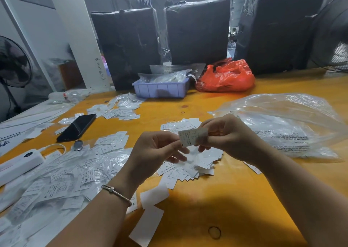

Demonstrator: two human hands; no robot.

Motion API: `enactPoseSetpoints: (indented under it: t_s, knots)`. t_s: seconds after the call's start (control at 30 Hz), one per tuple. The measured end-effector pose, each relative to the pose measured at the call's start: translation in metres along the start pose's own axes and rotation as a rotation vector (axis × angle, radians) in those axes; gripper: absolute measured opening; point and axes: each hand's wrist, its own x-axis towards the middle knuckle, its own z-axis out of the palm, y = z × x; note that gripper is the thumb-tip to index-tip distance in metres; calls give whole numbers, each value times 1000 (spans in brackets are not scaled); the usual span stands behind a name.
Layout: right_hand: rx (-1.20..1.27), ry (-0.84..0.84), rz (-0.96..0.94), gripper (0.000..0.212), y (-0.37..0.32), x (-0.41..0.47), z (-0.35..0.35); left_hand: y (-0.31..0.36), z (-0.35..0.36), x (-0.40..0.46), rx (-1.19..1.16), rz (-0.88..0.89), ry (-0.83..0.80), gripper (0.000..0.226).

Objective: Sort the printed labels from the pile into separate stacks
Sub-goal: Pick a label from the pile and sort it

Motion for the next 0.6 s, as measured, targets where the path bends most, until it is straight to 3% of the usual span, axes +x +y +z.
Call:
enactPoseSetpoints:
  t_s: [0.1, 0.2, 0.37, 0.6]
  knots:
    - [-12, 173, -1, 21, -1, 2, -4, -2, -1, 0, 28, 32, 31, 18]
    - [-86, 301, -81, 15, -3, 1, -4, -3, -1, 0, 93, 89, 36, 20]
    - [-336, 230, -309, 16, -6, -3, 1, -5, -2, 0, 148, 146, 32, 20]
    - [-415, 155, -346, 15, -6, -3, 5, -8, -1, 0, 145, 163, 37, 17]
